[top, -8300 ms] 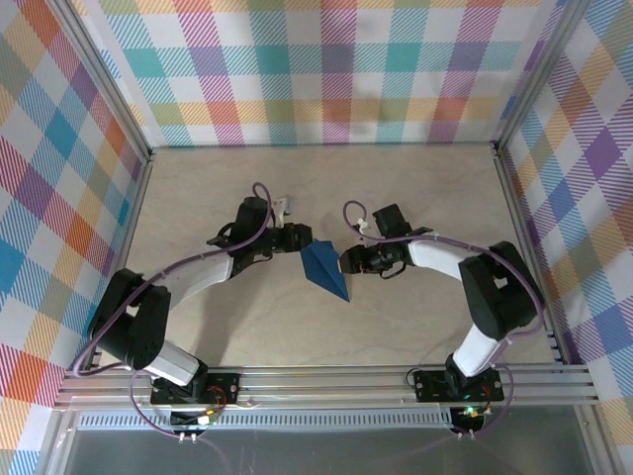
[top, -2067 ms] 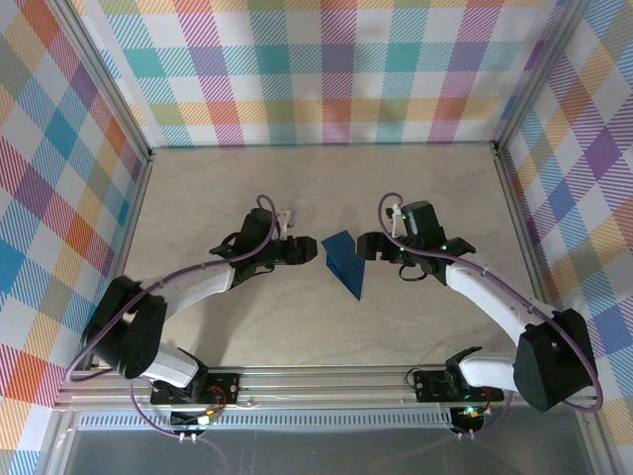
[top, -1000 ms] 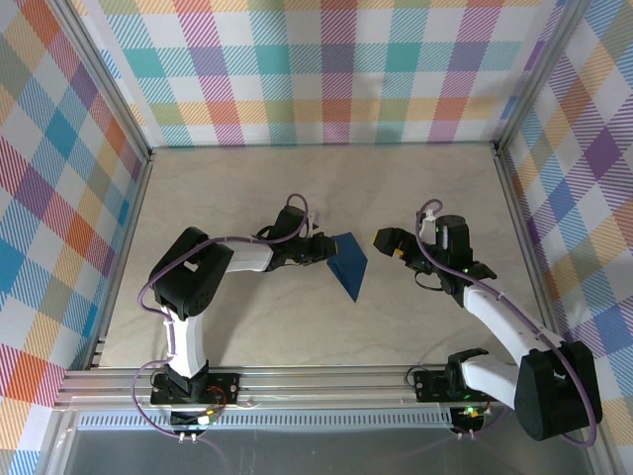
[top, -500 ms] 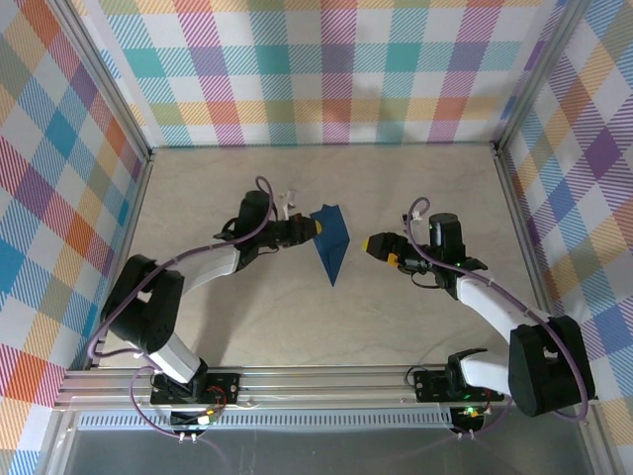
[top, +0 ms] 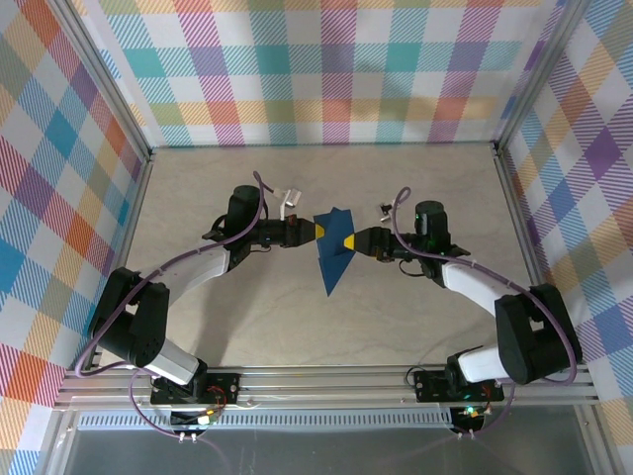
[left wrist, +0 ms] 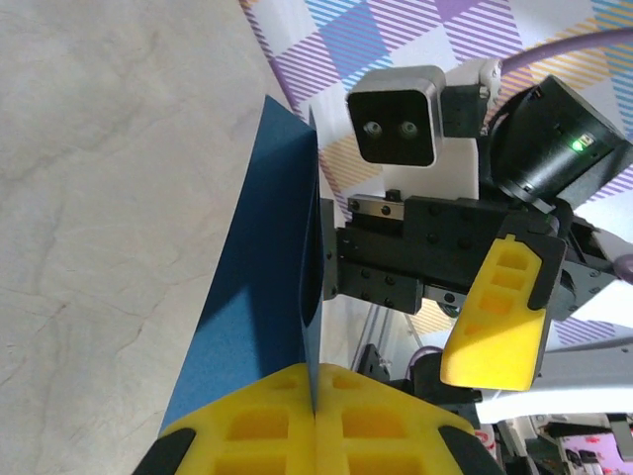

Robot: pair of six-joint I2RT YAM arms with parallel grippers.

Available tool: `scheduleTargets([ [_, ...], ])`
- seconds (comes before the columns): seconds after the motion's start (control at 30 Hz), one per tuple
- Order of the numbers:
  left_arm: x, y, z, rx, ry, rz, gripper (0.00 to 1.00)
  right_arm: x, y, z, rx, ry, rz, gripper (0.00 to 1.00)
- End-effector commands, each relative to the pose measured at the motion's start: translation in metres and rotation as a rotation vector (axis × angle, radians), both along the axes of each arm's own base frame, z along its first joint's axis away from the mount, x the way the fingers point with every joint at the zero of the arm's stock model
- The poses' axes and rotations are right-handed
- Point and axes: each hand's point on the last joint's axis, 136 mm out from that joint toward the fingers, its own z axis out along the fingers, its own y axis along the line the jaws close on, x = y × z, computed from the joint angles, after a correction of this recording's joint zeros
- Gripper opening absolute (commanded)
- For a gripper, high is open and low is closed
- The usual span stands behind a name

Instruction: Fold a paper plane with a square sheet of paper (fold left side to right side)

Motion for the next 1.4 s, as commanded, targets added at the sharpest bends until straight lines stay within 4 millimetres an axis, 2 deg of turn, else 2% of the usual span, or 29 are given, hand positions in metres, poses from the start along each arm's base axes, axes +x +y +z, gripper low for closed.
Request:
scheduleTargets([
  [0.0, -0.01, -0.003, 0.005, -0.045, 0.003, -0.063, 0.0, -0.001, 0.009, 0.02, 0.054, -0.061, 0.073, 0.89],
  [0.17, -0.011, -0.003, -0.002, -0.028, 0.022, -0.068, 0.0, 0.002, 0.011, 0.024, 0.051, -0.076, 0.074, 0.78],
  [0.27, -0.011, -0.002, -0.008, -0.007, 0.026, -0.071, 0.0, 0.005, 0.008, 0.022, 0.024, -0.086, 0.055, 0.76],
  [1.07, -0.011, -0.008, -0.018, -0.038, 0.055, -0.093, 0.0, 0.026, 0.003, 0.028, -0.049, -0.14, -0.013, 0.52],
  [1.23, -0.01, -0.009, -0.023, -0.037, 0.065, -0.094, 0.0, 0.031, 0.001, 0.023, -0.06, -0.128, -0.024, 0.42],
  [1.37, -0.01, -0.012, -0.03, -0.031, 0.077, -0.097, 0.02, 0.035, 0.0, 0.016, -0.076, -0.115, -0.036, 0.31],
])
